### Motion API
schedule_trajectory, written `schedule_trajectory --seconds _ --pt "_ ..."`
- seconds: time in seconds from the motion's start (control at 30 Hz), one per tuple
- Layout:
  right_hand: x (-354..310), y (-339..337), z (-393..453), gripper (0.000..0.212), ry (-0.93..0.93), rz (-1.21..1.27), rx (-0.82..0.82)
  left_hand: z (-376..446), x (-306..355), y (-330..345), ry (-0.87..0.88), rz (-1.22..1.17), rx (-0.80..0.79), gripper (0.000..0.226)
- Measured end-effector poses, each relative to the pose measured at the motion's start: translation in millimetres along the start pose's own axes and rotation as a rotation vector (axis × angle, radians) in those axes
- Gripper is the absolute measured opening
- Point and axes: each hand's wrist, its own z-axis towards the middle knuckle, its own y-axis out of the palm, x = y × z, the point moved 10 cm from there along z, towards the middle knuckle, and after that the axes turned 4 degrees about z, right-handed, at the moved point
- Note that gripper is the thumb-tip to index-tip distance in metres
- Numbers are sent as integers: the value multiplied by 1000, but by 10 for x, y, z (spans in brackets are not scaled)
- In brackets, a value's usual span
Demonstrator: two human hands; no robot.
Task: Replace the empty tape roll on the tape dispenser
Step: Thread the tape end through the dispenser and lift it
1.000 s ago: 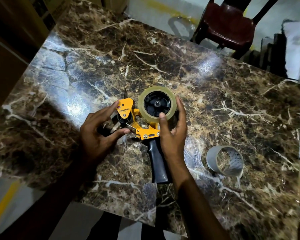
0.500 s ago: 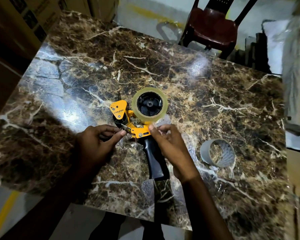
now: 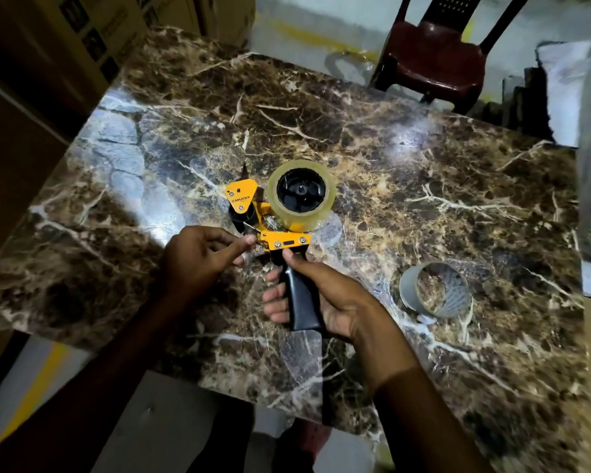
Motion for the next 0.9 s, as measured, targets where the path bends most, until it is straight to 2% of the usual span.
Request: schedule_trajectory --seconds 0.17,0.27,0.4,0.6,0.77,0.9 --pt "3 51 95 55 -25 89 -57 61 -22 5 -14 -10 -16 42" --pt "18 67 161 57 -35 119 -89 80 -54 11 -4 -9 -19 47" --pt "32 63 182 58 -30 101 -89 109 -102 5 38 22 -13 52" --pt "39 60 181 57 -27 121 -62 65 -118 20 25 59 -9 43" --pt "35 58 170 55 -22 108 -64 100 6 77 9 93 -119 26" --pt "39 58 170 55 -19 121 -59 110 -45 107 -31 -32 -157 29"
